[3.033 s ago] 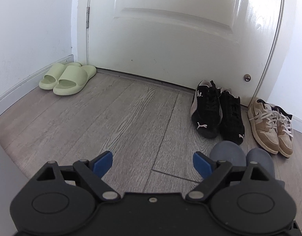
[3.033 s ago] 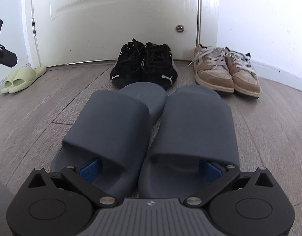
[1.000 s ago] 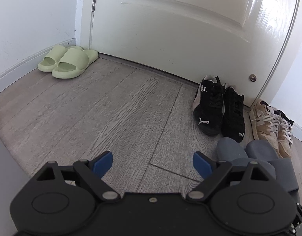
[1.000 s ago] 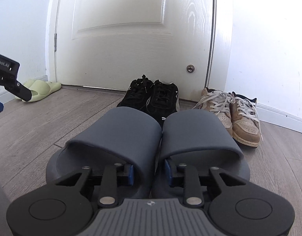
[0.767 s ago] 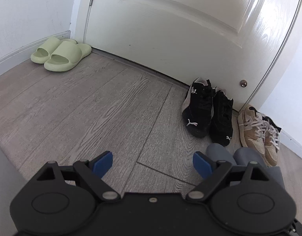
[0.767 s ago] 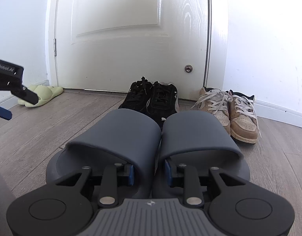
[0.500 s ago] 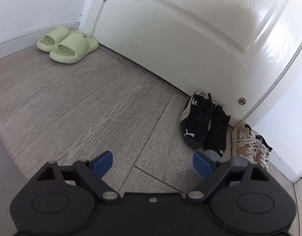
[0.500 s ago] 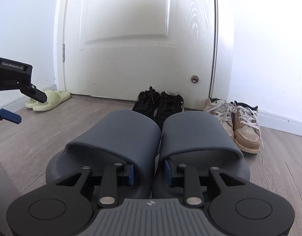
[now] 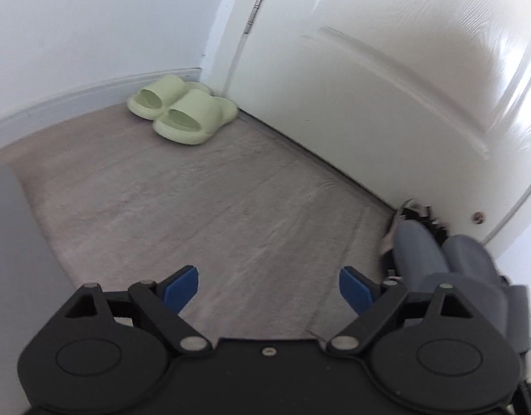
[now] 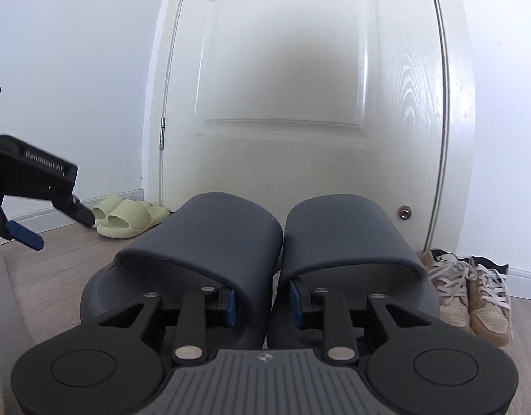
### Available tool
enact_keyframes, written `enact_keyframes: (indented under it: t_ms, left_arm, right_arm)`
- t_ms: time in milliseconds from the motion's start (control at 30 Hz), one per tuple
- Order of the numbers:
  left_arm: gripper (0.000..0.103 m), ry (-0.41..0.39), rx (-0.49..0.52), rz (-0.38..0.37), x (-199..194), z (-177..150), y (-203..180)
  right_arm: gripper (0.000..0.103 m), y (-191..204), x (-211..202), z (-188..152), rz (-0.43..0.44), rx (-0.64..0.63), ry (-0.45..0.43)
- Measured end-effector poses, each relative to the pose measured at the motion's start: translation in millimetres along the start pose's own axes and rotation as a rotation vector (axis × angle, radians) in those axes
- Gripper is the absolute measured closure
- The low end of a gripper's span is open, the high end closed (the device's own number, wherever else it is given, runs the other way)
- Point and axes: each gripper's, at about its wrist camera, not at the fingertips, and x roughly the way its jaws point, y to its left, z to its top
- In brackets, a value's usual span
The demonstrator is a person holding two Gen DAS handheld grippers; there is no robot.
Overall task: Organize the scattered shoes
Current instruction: 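Carry the grey slides with the right tool toward the green slides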
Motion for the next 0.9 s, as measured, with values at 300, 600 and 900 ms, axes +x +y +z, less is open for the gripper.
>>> enact_keyframes:
  t_ms: [300, 600, 900]
  left_arm:
    - [0.014, -0.011, -0.111, 0.248, 29, 10, 31]
    - [0.014, 0.023, -0.229, 0.22, 48, 9, 46]
    - [0.014, 0.034, -0.239, 0.199, 59, 10, 47]
  right_arm:
    - [0.071, 34, 79, 13, 0.1, -0.006, 0.066]
    - [0.071, 68, 183, 20, 0.129, 0.006, 0.121]
    - [0.07, 102, 252, 12, 0.081, 0.061, 0.142]
